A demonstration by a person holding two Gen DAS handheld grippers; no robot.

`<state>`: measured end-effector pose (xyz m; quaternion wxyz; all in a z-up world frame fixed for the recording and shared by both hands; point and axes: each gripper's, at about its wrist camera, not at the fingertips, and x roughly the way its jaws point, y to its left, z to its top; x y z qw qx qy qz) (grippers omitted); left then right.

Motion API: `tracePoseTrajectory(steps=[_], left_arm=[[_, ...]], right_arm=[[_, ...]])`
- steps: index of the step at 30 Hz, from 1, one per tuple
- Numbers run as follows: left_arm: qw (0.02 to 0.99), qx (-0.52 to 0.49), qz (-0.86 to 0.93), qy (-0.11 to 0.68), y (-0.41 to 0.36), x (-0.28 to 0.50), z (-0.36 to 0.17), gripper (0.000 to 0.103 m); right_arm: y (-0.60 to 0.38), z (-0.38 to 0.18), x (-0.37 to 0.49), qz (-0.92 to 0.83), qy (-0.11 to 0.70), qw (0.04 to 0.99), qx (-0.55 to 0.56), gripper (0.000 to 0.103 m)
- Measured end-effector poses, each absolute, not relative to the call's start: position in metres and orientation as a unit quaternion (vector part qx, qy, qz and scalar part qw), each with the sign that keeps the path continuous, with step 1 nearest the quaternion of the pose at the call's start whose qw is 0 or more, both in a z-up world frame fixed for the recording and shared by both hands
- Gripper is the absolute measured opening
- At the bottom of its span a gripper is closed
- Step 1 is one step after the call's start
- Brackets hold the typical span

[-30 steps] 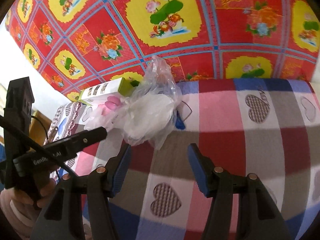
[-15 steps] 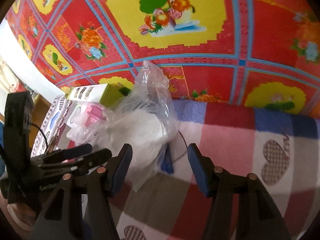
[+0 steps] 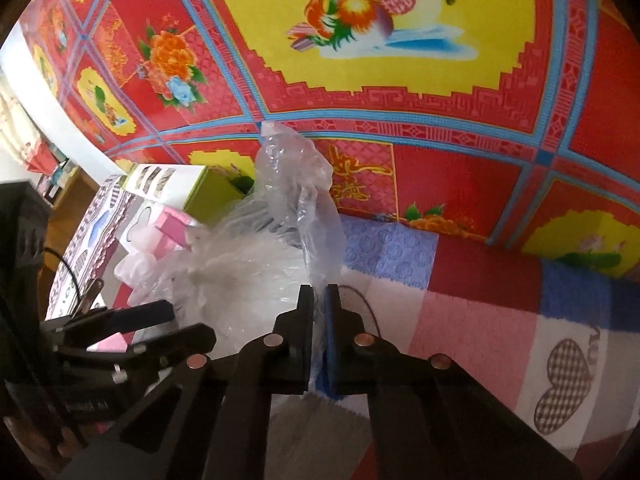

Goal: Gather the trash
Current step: 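Close the right tool on the clear plastic bag, then close the left tool on the plastic bag while the right tool holds it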

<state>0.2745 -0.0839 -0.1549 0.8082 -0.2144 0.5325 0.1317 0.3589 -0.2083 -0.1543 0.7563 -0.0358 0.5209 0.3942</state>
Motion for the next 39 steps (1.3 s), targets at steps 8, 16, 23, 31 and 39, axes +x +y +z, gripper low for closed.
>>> tracePoseTrajectory(steps=[8, 16, 23, 31, 39], left_arm=[[0.81, -0.252, 0.103, 0.519, -0.073, 0.257, -0.141, 0.073], [0.813, -0.208, 0.108, 0.533, -0.095, 0.248, -0.141, 0.071], [0.808, -0.191, 0.102, 0.547, -0.104, 0.251, -0.157, 0.07], [0.81, -0.13, 0.079, 0.566, -0.118, 0.258, -0.162, 0.08], [0.816, -0.138, 0.073, 0.557, -0.114, 0.257, -0.162, 0.084]], right_arm=[[-0.225, -0.149, 0.314, 0.411, 0.537, 0.736, -0.034, 0.004], [-0.242, -0.154, 0.284, 0.409, 0.558, 0.721, -0.037, 0.004], [-0.252, -0.156, 0.288, 0.395, 0.567, 0.723, -0.014, 0.009], [-0.246, -0.155, 0.299, 0.384, 0.556, 0.737, -0.008, 0.017], [-0.248, -0.16, 0.302, 0.38, 0.56, 0.736, -0.004, 0.02]])
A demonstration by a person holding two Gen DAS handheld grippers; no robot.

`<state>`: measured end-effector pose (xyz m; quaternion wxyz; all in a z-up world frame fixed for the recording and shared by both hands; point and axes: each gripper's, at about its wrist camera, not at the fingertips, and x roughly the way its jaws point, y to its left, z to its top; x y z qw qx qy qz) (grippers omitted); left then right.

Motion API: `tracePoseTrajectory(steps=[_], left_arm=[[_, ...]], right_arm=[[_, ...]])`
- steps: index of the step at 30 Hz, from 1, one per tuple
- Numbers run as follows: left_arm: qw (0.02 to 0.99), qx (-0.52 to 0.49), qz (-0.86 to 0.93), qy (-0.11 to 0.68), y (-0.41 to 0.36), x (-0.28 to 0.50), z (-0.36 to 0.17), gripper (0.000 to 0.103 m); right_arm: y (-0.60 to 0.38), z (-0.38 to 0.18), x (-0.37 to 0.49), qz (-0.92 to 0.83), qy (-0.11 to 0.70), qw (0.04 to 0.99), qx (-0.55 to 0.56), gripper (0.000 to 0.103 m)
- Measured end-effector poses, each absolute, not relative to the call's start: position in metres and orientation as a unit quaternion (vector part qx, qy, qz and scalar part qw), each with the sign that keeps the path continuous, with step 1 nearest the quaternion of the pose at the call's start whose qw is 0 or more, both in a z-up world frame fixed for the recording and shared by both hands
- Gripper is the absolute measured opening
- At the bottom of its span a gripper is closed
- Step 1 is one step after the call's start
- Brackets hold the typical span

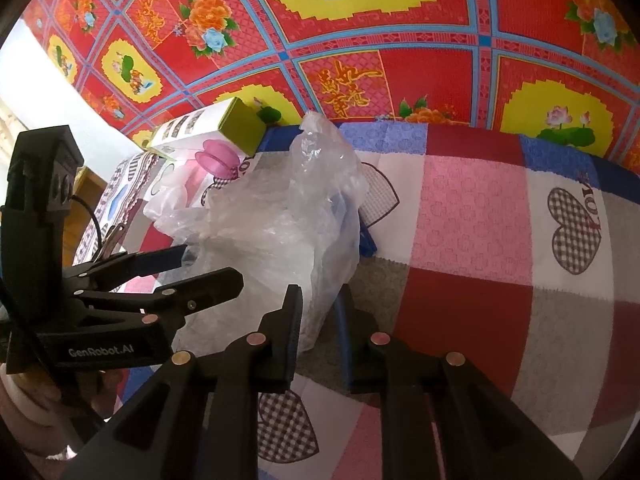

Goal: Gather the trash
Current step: 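Close the left tool on the plastic bag while the right tool holds it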

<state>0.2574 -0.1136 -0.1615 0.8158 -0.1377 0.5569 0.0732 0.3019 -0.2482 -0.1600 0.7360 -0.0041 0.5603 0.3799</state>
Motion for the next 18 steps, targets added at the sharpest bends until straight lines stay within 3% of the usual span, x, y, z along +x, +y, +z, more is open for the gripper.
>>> tracePoseTrajectory(steps=[3, 8, 10, 14, 18], left_arm=[[0.813, -0.146, 0.074, 0.559, -0.111, 0.257, -0.16, 0.084], [0.8, -0.165, 0.07, 0.573, -0.105, 0.25, -0.151, 0.079], [0.802, -0.157, 0.072, 0.572, -0.109, 0.253, -0.151, 0.073], [0.81, -0.152, 0.084, 0.56, -0.111, 0.253, -0.15, 0.043], [0.812, -0.166, 0.082, 0.554, -0.106, 0.25, -0.149, 0.033]], right_arm=[[-0.248, -0.163, 0.305, 0.379, 0.567, 0.732, 0.002, 0.027], [-0.245, -0.164, 0.305, 0.381, 0.564, 0.733, 0.003, 0.028], [-0.246, -0.164, 0.305, 0.38, 0.564, 0.733, 0.007, 0.028], [-0.246, -0.163, 0.304, 0.383, 0.561, 0.733, 0.003, 0.027], [-0.248, -0.164, 0.299, 0.385, 0.557, 0.736, 0.002, 0.012]])
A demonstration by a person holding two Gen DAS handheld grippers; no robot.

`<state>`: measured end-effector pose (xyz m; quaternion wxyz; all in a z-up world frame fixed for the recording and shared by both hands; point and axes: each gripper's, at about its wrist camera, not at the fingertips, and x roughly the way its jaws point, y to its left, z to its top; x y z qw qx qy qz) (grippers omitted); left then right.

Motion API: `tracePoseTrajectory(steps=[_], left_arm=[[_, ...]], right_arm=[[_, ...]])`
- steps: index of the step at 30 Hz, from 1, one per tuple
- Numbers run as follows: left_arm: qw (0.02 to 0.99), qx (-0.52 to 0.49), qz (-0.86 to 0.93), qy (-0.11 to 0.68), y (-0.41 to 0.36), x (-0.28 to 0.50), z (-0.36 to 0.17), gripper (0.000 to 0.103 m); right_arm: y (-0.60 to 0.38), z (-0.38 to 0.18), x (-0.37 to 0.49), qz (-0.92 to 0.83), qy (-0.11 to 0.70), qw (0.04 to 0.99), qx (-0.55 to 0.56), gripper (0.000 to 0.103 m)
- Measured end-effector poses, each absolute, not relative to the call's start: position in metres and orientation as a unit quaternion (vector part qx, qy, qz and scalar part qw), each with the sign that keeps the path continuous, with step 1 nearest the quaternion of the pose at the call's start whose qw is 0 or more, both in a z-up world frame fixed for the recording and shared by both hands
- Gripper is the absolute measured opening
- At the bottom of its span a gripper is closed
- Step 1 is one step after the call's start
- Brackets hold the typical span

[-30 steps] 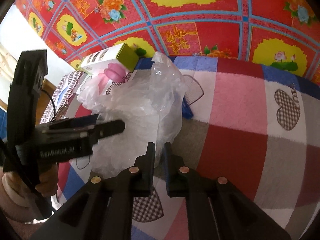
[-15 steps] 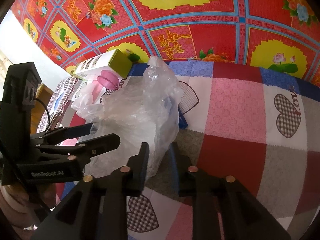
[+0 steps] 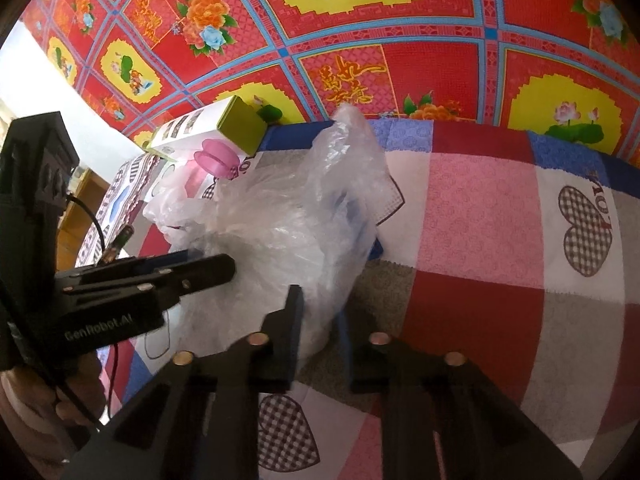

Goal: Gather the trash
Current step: 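Close the left tool on the plastic bag while the right tool holds it, then carry the plastic bag in both tools over the red bin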

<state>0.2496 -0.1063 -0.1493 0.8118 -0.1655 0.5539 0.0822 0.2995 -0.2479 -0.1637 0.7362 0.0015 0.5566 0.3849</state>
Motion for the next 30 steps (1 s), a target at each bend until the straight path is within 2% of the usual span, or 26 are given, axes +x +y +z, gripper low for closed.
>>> tracePoseTrajectory(steps=[3, 8, 30], left_arm=[[0.815, -0.164, 0.077, 0.551, -0.106, 0.248, -0.147, 0.027], [0.818, -0.153, 0.067, 0.551, -0.108, 0.241, -0.139, 0.024], [0.835, -0.072, -0.04, 0.543, -0.153, 0.199, -0.101, 0.024]], right_arm=[[-0.25, -0.161, 0.295, 0.387, 0.552, 0.739, 0.002, 0.009], [-0.256, -0.151, 0.287, 0.382, 0.547, 0.745, 0.02, 0.009], [-0.306, -0.116, 0.203, 0.279, 0.535, 0.794, 0.077, 0.009]])
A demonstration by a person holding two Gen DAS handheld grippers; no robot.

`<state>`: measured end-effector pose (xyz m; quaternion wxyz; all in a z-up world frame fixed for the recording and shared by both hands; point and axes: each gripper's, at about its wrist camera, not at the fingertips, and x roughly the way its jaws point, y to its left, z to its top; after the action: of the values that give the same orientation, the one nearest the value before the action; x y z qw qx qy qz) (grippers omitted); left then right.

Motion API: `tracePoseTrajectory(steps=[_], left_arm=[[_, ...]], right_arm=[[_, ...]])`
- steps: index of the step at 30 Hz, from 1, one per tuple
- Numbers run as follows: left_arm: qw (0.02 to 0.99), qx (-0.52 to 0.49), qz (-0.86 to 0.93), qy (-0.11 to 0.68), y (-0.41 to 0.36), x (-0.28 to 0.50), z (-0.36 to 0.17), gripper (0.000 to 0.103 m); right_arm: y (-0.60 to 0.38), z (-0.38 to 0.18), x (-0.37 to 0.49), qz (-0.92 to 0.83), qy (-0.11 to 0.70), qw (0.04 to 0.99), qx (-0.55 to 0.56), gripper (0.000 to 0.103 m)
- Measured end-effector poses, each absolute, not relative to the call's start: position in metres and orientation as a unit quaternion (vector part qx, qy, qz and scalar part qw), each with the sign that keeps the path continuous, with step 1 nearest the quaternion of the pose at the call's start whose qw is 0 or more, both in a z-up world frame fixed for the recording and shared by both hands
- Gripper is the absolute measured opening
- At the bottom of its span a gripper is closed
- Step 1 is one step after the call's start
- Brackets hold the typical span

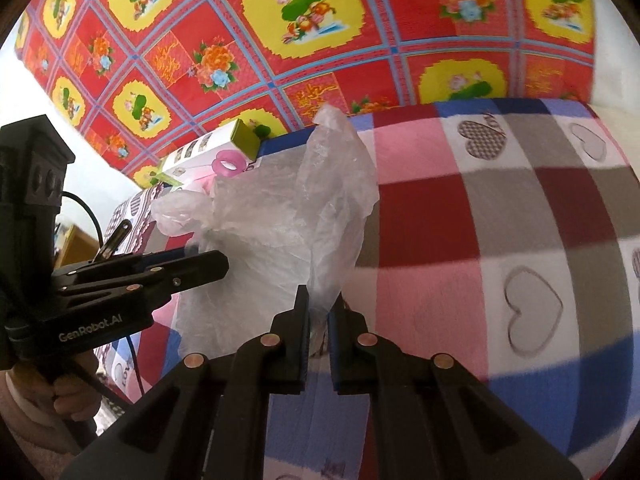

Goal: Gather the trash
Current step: 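Carry the plastic bag in both tools over the red bin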

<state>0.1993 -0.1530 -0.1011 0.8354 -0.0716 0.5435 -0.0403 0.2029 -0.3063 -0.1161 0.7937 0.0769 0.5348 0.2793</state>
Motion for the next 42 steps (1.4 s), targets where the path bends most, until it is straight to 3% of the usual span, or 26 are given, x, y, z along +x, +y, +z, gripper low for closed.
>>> tracePoseTrajectory(steps=[42], left_arm=[[0.814, 0.071, -0.279, 0.505, -0.289, 0.107, -0.061, 0.024]], right_arm=[[-0.432, -0.071, 0.033, 0.034, 0.464, 0.865, 0.185, 0.009]])
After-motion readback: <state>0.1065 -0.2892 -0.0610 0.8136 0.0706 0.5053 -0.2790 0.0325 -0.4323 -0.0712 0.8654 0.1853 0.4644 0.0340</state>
